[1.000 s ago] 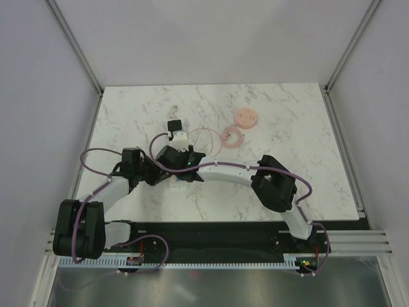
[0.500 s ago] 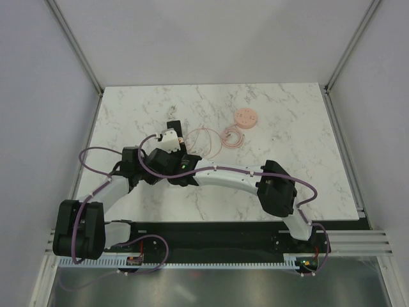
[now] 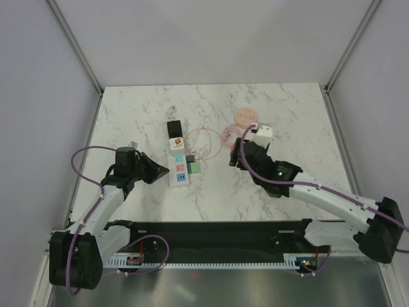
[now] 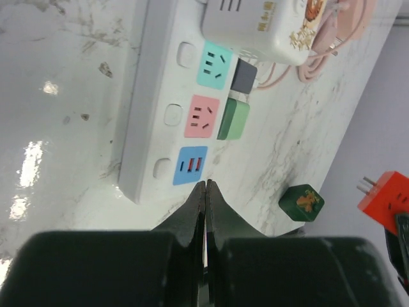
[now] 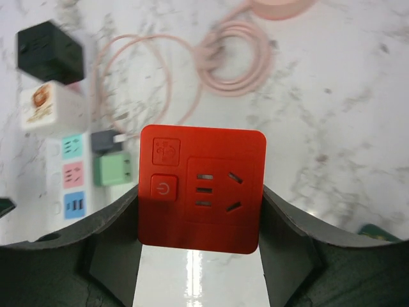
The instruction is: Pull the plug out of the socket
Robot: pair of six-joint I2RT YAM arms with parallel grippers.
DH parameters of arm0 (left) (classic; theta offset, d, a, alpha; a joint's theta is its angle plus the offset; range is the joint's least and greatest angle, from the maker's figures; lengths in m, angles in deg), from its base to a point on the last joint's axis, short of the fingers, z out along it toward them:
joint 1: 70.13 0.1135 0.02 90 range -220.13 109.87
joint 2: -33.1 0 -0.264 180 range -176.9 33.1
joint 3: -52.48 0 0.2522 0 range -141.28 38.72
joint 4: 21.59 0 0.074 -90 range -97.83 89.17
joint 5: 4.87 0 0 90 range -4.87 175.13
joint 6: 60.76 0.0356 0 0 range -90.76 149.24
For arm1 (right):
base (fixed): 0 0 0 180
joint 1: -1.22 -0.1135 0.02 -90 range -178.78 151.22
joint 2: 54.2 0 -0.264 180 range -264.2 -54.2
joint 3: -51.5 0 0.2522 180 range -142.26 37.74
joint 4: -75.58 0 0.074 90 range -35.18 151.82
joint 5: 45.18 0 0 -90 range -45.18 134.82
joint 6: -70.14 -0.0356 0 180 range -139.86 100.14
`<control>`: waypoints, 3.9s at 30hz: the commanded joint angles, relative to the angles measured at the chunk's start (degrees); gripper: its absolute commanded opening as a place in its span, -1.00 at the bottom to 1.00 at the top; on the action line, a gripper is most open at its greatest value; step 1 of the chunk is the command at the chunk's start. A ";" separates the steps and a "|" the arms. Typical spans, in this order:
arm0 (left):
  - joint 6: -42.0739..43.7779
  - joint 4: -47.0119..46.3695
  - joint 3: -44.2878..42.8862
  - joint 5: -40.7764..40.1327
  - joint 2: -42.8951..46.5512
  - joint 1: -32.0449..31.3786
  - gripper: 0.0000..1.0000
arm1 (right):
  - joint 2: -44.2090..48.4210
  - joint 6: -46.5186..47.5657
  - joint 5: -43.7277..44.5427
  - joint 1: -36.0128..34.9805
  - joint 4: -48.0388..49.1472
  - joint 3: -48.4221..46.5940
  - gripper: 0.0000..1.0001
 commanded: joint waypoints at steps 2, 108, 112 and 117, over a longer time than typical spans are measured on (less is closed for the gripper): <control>1.86 -0.53 -3.09 5.86 0.07 -0.72 -0.95 | 17.98 -1.58 -6.19 11.99 2.71 12.26 -1.00; -4.99 -16.53 -1.25 6.31 -16.63 2.35 -0.95 | -41.54 2.82 -19.12 2.61 3.06 -42.56 0.74; -4.55 -16.53 -1.95 6.05 -18.22 2.44 -0.96 | -46.99 2.29 -19.66 2.53 2.62 -47.39 0.66; -4.20 -16.79 -3.01 5.96 -20.67 2.44 -0.95 | -50.69 2.12 -18.95 2.17 0.34 -51.35 0.57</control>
